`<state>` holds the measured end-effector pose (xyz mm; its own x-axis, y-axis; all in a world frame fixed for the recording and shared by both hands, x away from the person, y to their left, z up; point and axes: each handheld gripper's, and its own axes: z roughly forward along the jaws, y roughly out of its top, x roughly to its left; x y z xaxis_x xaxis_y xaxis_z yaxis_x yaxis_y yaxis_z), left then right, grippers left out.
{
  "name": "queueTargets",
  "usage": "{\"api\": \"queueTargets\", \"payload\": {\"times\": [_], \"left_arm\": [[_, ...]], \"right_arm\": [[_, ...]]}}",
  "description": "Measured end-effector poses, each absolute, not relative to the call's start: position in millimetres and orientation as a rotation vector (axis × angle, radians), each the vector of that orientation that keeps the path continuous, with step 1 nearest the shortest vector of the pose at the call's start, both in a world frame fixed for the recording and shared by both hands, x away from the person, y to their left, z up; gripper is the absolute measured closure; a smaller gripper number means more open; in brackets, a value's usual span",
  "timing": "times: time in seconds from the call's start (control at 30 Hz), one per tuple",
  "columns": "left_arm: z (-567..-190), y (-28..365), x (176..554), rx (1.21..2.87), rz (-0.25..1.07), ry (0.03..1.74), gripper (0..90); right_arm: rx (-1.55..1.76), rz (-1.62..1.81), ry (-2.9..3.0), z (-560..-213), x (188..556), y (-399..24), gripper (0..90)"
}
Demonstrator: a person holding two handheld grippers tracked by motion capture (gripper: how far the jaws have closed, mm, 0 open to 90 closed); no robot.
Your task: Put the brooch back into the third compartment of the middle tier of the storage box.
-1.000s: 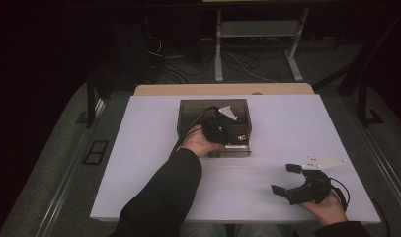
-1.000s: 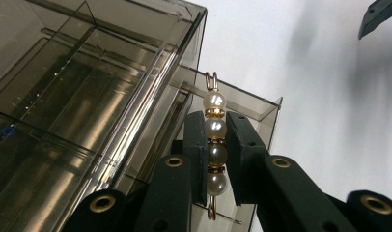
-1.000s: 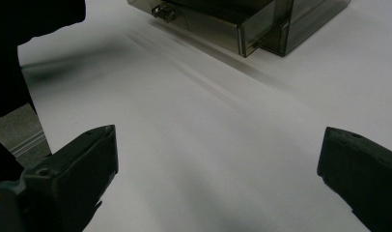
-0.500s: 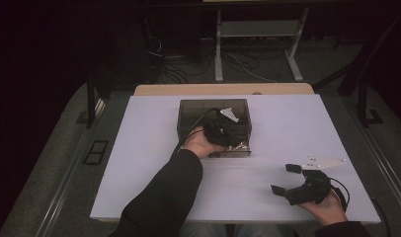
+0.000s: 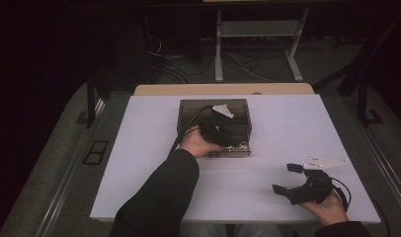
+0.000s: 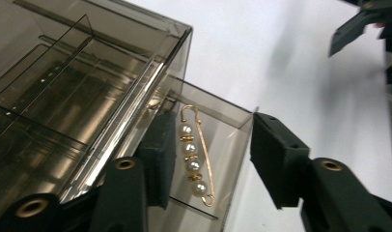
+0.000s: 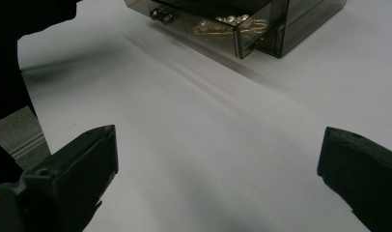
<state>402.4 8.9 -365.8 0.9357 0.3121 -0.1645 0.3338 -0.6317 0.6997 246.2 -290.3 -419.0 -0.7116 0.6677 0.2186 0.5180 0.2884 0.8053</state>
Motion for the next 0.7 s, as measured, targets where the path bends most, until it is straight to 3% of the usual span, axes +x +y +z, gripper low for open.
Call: {"api": "queueTargets", "payload": {"times": [0.43, 0.7], "left_arm": [[-349, 23, 389, 2.253, -0.02, 0.431, 31.6], [-341, 29, 384, 2.24, 0.004, 0.452, 12.9]], "right_arm": [[1.11, 1.396, 2.384, -419, 246, -291, 0.3], [1.111, 1.396, 2.383, -419, 246, -292, 0.3]]}}
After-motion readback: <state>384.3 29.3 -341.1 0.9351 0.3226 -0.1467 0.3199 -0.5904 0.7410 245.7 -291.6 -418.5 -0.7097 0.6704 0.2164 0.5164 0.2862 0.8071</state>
